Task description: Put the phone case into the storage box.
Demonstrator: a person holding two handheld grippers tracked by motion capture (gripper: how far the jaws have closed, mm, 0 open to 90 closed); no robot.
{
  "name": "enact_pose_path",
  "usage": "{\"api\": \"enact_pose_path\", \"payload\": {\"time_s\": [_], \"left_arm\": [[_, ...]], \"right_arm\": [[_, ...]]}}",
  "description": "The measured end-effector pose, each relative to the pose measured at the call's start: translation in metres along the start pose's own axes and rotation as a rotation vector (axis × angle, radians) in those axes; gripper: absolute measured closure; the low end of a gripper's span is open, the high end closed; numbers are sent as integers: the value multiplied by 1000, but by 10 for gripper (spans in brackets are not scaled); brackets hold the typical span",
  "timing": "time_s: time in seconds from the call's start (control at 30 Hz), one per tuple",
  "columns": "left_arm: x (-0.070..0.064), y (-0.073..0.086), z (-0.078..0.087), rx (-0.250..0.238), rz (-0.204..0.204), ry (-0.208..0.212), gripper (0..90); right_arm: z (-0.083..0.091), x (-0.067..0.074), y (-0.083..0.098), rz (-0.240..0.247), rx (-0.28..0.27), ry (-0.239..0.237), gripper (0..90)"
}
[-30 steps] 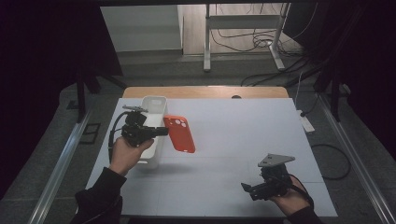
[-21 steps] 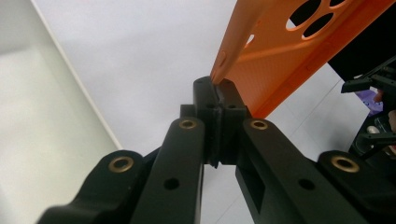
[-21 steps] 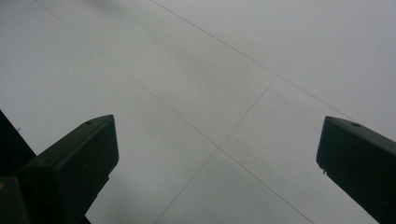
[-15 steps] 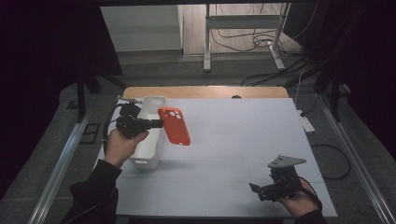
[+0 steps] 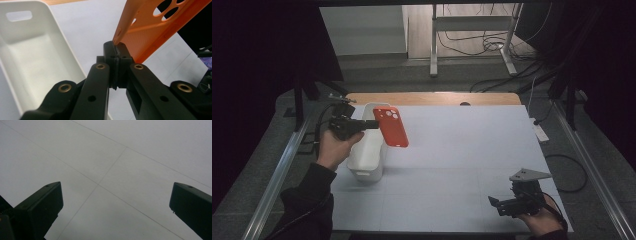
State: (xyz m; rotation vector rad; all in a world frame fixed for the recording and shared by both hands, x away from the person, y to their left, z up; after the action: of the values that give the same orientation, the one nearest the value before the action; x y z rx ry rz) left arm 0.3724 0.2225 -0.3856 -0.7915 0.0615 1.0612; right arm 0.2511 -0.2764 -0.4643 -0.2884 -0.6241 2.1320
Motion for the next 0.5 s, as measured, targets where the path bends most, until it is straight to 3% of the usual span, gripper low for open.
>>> {"api": "enact_pose_path", "payload": {"time_s": [0.23, 0.5], "left_arm": [[10, -6, 8, -4, 17, -31, 890], [19, -11, 16, -11, 33, -57, 890]], "right_arm": [[7, -2, 3, -28, -24, 7, 0], [10, -2, 5, -26, -38, 15, 0]]}}
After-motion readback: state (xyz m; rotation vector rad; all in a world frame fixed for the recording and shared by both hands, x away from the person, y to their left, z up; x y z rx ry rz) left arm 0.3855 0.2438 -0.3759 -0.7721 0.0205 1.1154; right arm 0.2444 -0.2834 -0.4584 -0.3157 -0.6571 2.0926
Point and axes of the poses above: each handheld gripper's, and its own axes: z roughly backward along the jaws, y roughly out of its underside, x roughly to its left, the point moved 1 cm from there along -z, roughly forward along the jaws, and after that the axes turned 9 degrees about x, right-handed, at the moved point
